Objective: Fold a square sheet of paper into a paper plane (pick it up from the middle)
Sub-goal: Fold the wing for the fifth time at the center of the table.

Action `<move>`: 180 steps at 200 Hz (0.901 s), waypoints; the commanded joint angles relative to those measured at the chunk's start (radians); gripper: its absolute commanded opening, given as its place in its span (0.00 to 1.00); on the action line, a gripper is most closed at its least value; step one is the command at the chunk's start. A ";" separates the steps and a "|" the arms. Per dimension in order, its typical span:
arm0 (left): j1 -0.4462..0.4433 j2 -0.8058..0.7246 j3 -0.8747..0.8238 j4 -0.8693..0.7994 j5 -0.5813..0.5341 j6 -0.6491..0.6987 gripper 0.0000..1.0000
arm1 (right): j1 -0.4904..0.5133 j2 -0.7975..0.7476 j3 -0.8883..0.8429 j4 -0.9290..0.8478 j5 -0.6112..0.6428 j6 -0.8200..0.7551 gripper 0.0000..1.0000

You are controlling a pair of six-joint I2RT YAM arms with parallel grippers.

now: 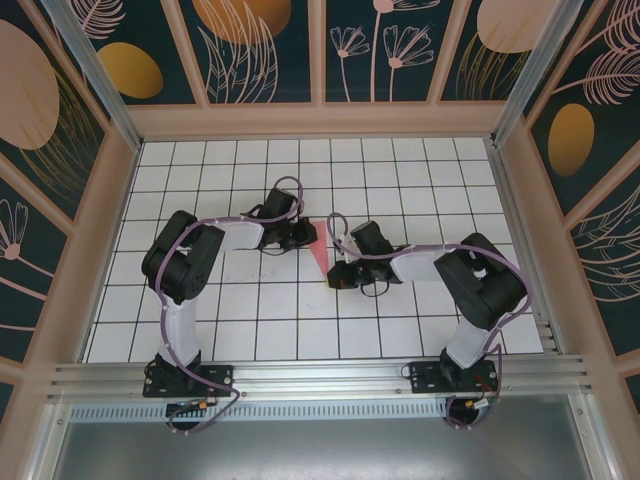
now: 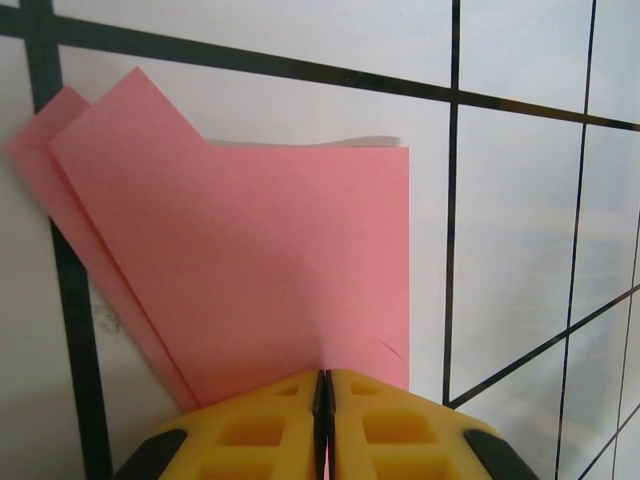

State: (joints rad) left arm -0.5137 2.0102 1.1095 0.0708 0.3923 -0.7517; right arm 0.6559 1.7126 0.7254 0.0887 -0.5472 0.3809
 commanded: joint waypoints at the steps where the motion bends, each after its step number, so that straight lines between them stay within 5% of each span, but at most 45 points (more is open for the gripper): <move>1: 0.005 0.055 0.001 -0.067 -0.090 0.036 0.14 | -0.023 -0.094 0.052 -0.065 0.084 0.030 0.00; 68: 0.002 -0.116 0.059 -0.140 -0.081 0.031 0.26 | -0.231 -0.261 0.100 -0.070 0.357 -0.025 0.47; 115: -0.063 -0.156 0.134 -0.362 -0.337 0.032 0.42 | -0.299 -0.296 0.000 0.022 0.424 0.006 0.73; 180: -0.194 -0.016 0.358 -0.620 -0.584 0.017 0.55 | -0.343 -0.286 -0.065 0.076 0.432 0.059 0.83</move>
State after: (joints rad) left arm -0.6792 1.9255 1.3960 -0.4065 -0.0692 -0.7357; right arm 0.3191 1.4330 0.6708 0.1127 -0.1291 0.4156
